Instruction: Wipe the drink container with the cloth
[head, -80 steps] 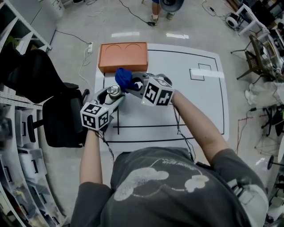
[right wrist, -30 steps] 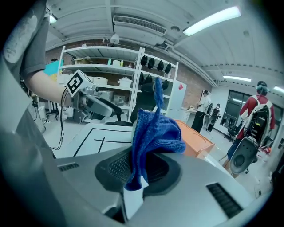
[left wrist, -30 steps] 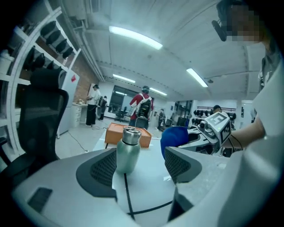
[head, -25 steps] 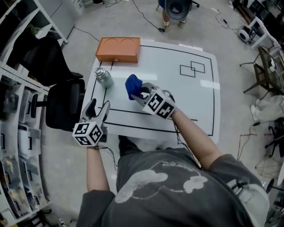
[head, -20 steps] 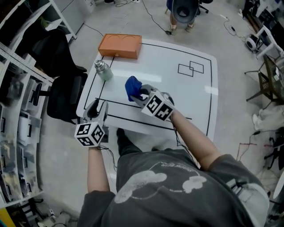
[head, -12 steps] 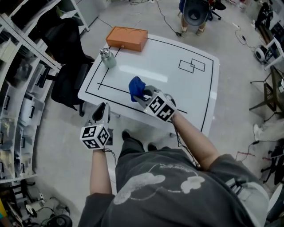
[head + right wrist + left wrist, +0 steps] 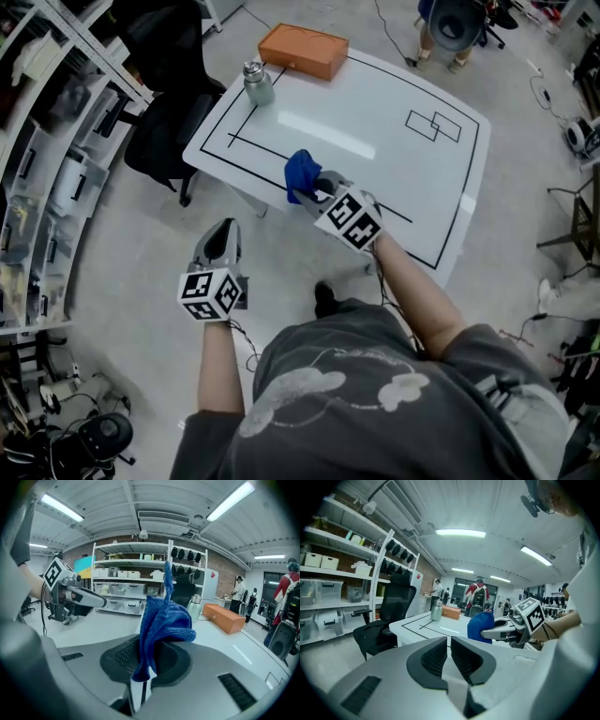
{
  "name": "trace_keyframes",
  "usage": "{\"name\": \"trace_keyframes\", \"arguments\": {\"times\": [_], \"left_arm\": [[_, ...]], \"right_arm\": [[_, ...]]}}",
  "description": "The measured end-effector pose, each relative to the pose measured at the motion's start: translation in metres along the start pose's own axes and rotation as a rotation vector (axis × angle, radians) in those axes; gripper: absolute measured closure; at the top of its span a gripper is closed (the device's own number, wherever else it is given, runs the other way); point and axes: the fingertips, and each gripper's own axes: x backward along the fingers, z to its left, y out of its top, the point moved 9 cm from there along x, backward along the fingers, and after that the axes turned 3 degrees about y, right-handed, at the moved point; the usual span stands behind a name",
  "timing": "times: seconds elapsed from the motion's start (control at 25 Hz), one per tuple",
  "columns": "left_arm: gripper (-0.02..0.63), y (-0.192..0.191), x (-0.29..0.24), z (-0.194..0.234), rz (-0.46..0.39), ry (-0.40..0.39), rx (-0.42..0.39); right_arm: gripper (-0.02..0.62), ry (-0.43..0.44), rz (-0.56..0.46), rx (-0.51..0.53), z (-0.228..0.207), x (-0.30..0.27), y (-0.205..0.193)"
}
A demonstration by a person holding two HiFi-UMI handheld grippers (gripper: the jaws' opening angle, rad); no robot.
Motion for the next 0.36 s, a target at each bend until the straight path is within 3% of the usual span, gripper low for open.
{"name": "trace_keyframes", "arguments": {"times": [0.36], "left_arm": [[0.581, -0.043, 0.074, 0.004, 0.003, 0.034, 0.036]], "right_arm": [[0.552, 0.018, 0.038, 0.002, 0.068, -0.002, -0.017]]}}
